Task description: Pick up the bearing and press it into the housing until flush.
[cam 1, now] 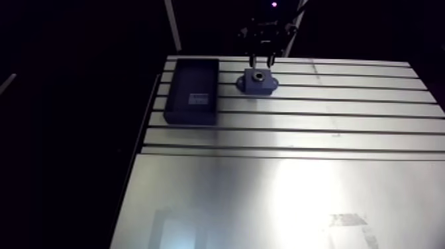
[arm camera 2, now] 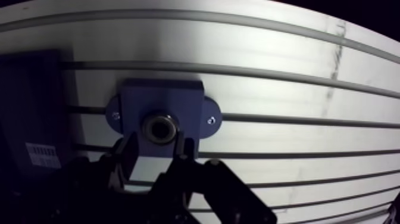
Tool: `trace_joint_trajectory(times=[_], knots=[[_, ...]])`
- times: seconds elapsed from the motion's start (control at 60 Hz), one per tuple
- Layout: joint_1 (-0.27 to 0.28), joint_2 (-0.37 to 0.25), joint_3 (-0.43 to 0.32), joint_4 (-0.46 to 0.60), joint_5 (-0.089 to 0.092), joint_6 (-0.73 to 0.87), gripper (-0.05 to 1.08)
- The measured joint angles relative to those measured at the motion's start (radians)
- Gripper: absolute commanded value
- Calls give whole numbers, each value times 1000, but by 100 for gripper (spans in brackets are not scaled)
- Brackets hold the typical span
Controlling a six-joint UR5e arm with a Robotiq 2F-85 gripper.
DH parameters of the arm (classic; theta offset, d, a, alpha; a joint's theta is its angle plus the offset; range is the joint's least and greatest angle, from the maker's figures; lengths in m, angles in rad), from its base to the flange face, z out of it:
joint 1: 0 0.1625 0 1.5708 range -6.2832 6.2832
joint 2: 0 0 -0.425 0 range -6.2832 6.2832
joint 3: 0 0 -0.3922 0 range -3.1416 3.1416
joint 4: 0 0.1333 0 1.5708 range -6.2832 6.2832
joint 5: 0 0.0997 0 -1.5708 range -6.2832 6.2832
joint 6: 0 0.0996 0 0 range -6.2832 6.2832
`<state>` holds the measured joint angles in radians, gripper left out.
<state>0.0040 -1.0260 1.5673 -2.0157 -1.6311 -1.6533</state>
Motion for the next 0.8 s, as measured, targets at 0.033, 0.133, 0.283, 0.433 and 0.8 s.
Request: trace_joint_trajectory(times=[0.033,0.133,0.283,0.433,0.8], knots=[[0,0,0,0,1,-1,94],[-1,0,1,0,3,-2,95],[-3,0,2,0,6,-3,96],[-3,1,5,-2,8,-3,100],[-7,4,13,-8,23,-2,103]])
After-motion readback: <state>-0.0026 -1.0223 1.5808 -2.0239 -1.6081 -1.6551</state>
